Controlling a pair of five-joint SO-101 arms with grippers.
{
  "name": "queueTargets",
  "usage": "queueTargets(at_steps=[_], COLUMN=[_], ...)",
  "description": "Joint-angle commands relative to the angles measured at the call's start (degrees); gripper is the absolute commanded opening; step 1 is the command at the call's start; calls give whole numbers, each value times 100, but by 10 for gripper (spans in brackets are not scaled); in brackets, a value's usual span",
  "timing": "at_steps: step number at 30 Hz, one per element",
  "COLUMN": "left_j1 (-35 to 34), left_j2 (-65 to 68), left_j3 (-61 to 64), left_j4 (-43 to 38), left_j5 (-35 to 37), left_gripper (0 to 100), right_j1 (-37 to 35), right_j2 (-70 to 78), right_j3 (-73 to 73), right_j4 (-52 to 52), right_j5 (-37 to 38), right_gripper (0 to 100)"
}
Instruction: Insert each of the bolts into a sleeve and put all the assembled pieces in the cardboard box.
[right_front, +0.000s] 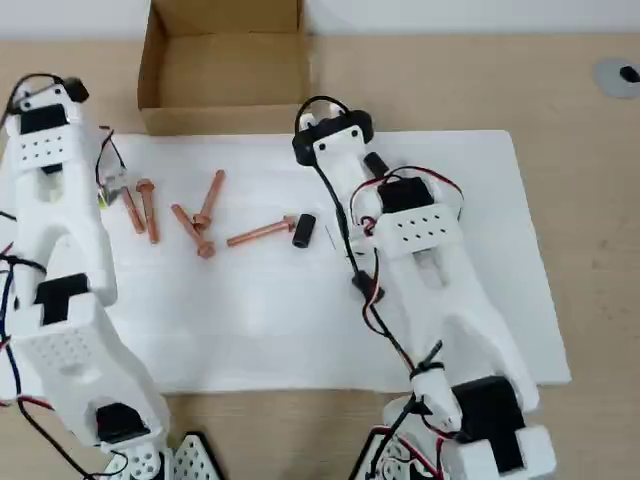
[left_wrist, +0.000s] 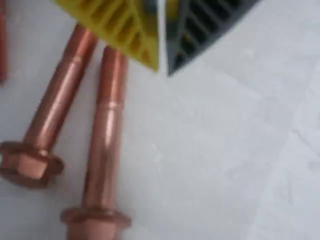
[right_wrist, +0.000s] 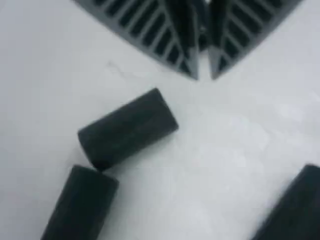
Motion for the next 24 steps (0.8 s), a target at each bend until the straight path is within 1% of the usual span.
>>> queueTargets(at_steps=[1, 6, 13, 16, 20, 24], left_j1=[-35, -53, -44, -35, -26, -26], left_j2=[207, 892, 1754, 2044, 2457, 2826], left_j3=[-765, -1275, -1916, -2233, -2646, -2822], left_j4=[79, 70, 79, 70, 88, 97], left_j5=[26, 18, 35, 202, 229, 229], left_gripper=[33, 137, 143, 143, 143, 143], right_j1=[48, 48, 48, 48, 57, 57], right_j2=[13, 84, 84, 84, 75, 75], right_j3=[-321, -321, -321, -321, -321, -312], right_j4=[-167, -167, -167, -167, -149, -158], right_j5=[26, 26, 26, 26, 26, 26], right_gripper=[10, 10, 10, 10, 10, 10])
